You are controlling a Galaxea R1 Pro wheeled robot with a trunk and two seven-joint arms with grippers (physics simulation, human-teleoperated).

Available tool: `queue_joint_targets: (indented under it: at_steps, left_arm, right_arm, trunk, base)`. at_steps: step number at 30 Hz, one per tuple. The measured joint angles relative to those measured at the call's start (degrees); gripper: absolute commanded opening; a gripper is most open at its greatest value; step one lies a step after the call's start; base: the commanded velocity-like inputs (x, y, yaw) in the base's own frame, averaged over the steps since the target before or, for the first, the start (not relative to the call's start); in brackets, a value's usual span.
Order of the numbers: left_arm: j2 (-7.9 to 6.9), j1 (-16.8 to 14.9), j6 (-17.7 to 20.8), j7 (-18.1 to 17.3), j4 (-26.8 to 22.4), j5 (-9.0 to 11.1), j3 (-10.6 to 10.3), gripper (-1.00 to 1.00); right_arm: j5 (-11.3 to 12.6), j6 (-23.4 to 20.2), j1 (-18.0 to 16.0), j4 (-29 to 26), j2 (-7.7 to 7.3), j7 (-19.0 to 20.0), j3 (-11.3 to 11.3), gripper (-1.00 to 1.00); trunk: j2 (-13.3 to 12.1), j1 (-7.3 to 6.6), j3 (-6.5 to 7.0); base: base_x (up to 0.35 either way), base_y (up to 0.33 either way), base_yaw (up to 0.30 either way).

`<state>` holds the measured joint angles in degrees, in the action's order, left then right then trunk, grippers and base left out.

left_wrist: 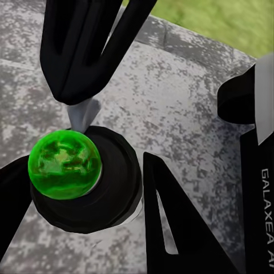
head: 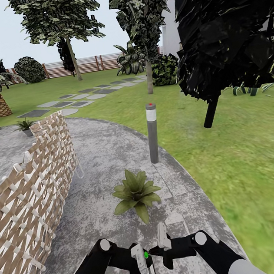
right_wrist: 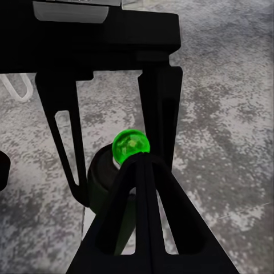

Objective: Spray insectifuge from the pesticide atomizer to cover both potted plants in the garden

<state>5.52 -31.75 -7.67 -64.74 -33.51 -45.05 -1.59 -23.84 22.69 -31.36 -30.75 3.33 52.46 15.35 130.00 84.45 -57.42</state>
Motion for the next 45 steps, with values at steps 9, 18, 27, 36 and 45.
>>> queue_joint_targets:
  at_steps: [9,18,27,36,45]
  left_arm:
    - [-3.78,0.2,0.1,0.0,0.1,-0.9,-0.4,-1.00]
    - [-12.05,0.4,0.1,-0.1,0.2,-1.2,-0.3,-1.00]
    - [-13.89,0.3,0.6,8.0,1.0,-0.5,0.4,-1.00]
    - [-12.60,0.3,2.7,13.5,2.3,0.7,4.3,-1.00]
    - [-12.42,-0.6,19.8,17.3,1.6,6.6,4.1,-1.00]
  right_arm:
    - [-0.1,0.0,0.0,0.0,-0.08,0.0,0.0,-1.00]
    - [-0.2,0.2,0.0,0.6,-1.04,-0.9,-0.1,-1.00]
    - [0.3,0.4,0.1,20.8,-9.41,-30.5,-0.4,-1.00]
    - [22.2,0.4,1.9,29.2,-9.59,-55.5,-1.0,1.00]
    - [34.8,0.4,2.8,29.2,-9.76,-61.4,-1.0,1.00]
  trunk:
    - [0.0,0.00,0.00]
    - [0.0,0.00,0.00]
    - [0.0,0.00,-0.01]
    - [0.0,0.00,0.00]
    - [0.0,0.00,0.00]
  base:
    - [0.000,0.000,0.000]
    - [0.000,0.000,0.000]
    - [0.000,0.000,0.000]
    - [0.000,0.000,0.000]
    - [0.000,0.000,0.000]
